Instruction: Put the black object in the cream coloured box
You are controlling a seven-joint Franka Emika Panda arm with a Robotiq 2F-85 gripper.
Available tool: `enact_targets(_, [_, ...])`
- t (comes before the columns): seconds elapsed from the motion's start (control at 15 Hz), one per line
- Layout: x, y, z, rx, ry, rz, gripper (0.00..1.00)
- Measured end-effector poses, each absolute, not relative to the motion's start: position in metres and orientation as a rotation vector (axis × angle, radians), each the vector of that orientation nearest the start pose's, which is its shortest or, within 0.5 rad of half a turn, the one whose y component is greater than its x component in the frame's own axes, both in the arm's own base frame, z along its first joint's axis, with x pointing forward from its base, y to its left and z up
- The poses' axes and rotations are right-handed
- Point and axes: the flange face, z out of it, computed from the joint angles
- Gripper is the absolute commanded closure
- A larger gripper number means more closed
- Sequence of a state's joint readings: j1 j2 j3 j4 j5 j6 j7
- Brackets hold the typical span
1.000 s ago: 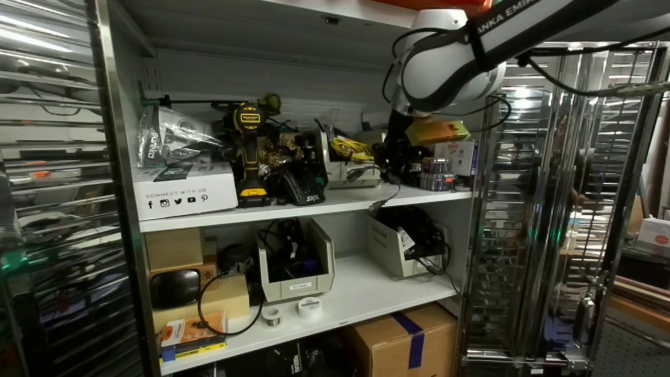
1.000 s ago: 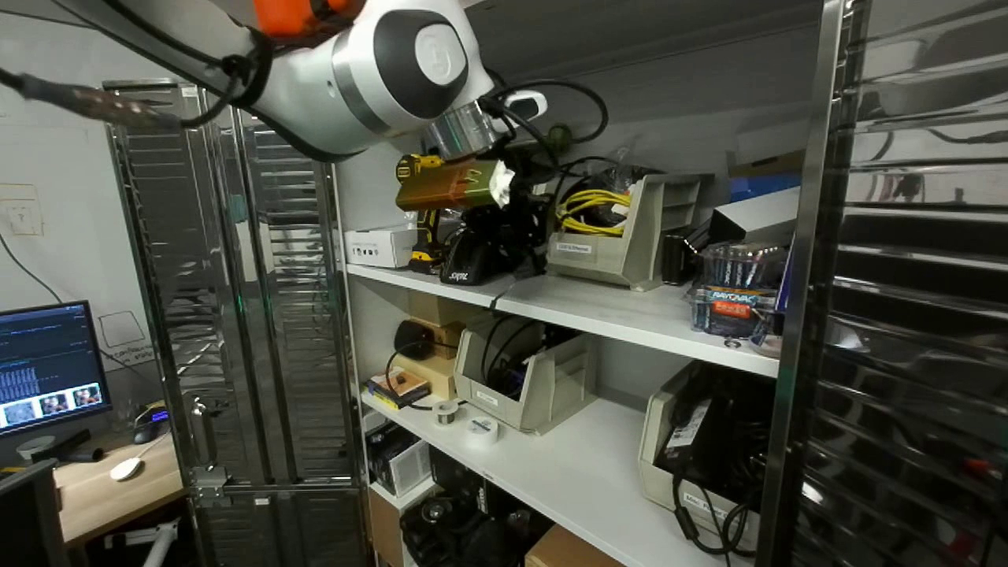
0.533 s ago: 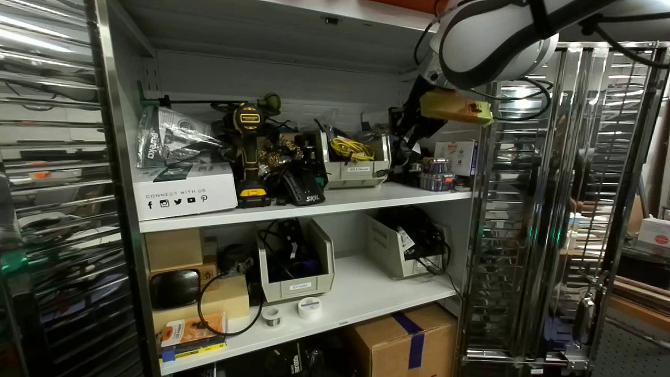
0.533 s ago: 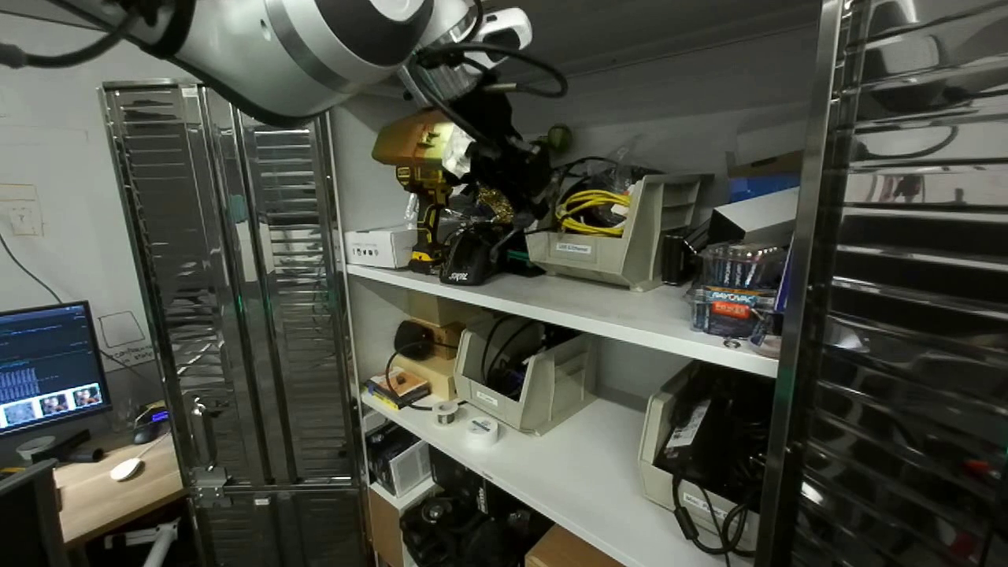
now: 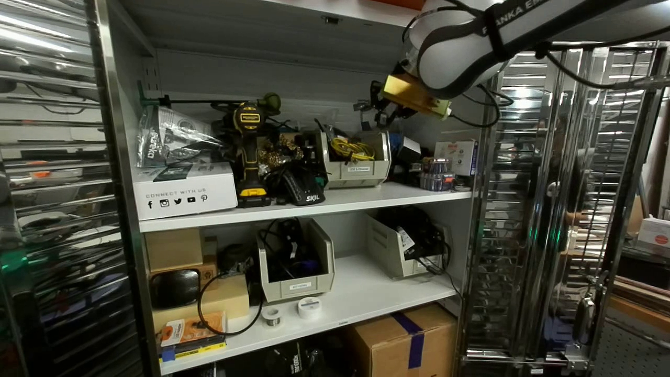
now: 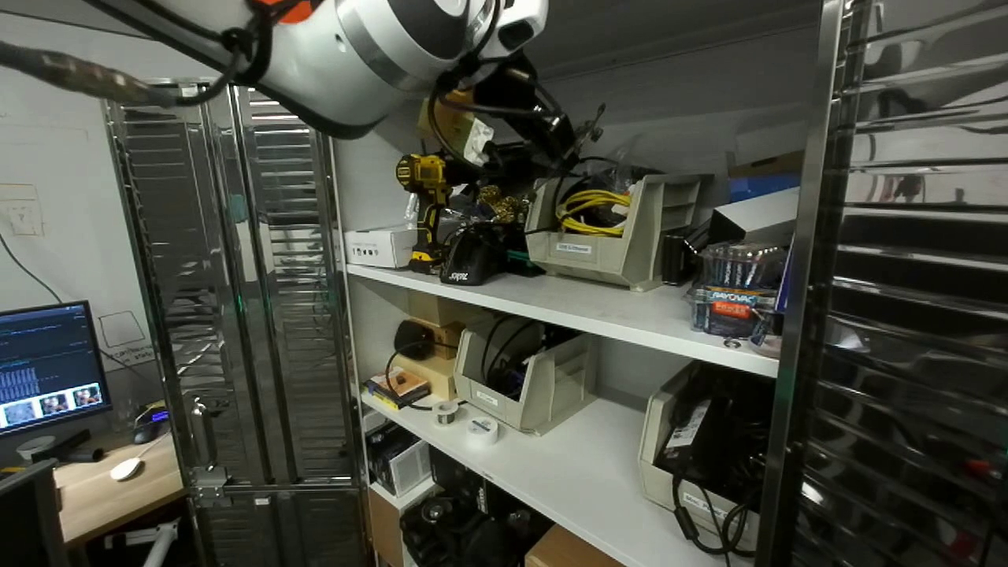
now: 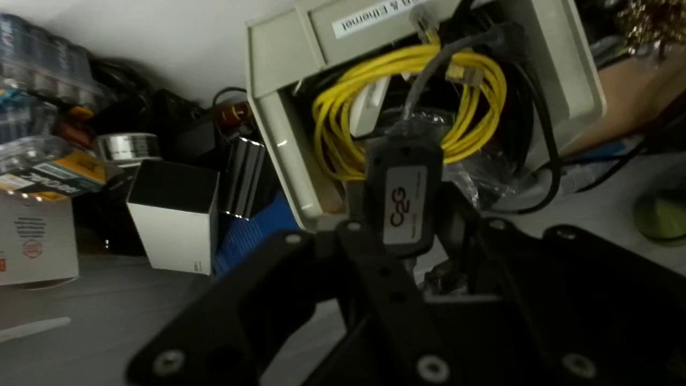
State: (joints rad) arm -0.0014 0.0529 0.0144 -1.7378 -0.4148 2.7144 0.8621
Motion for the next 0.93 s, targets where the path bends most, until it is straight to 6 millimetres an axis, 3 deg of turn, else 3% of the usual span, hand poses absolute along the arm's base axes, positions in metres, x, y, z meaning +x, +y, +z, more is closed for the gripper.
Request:
enact_targets(0.33, [0.687, 0.033, 0.643, -2.441, 0.861, -1.667, 0.82])
enact_targets(0.6, [0.725, 0.039, 0.628, -2.352, 0.905, -1.876, 0.82])
enact_targets(0.67, [0.734, 0.041, 0.623, -2.34, 0.911, -1.907, 0.41])
enact_targets(0.73, [0.743, 0.043, 0.617, -2.345, 0.921, -1.922, 0.4])
enact_targets(0.93, [0.766, 0.049, 0.602, -2.37, 0.971, -1.936, 0.17])
